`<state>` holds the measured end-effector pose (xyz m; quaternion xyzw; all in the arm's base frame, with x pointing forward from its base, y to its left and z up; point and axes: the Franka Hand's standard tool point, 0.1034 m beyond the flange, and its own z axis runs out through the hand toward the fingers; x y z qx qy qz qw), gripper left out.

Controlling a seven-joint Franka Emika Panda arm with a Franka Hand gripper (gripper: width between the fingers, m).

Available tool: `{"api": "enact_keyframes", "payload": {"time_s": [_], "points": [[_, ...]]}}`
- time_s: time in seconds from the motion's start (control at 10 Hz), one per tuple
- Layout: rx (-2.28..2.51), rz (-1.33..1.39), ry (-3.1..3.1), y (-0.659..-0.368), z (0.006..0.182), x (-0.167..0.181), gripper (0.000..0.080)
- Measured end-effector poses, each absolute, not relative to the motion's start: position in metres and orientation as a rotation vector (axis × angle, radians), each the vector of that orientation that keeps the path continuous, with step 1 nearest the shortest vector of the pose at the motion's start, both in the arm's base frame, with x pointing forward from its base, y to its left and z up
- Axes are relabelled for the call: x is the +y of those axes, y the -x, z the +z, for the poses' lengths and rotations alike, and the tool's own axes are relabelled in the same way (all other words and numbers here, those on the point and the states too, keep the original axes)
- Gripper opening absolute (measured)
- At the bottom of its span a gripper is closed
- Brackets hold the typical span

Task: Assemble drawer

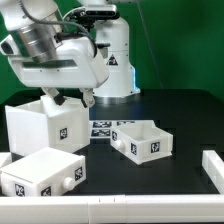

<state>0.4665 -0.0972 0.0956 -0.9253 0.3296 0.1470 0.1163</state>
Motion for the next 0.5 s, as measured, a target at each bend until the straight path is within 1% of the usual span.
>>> {"api": "enact_keyframes", "payload": {"time_s": [0.1, 0.2, 0.3, 0.5], "points": [[0.942, 0.381, 2.777, -0.466, 0.090, -0.093, 0.0649], [0.885, 0.355, 2.853, -0.466, 0.090, -0.091, 0.0649], [0.845, 0.333, 2.888, -0.474, 0.096, -0.098, 0.0649], [0.822, 0.294, 2.917, -0.476, 0.093, -0.100, 0.0649]]}}
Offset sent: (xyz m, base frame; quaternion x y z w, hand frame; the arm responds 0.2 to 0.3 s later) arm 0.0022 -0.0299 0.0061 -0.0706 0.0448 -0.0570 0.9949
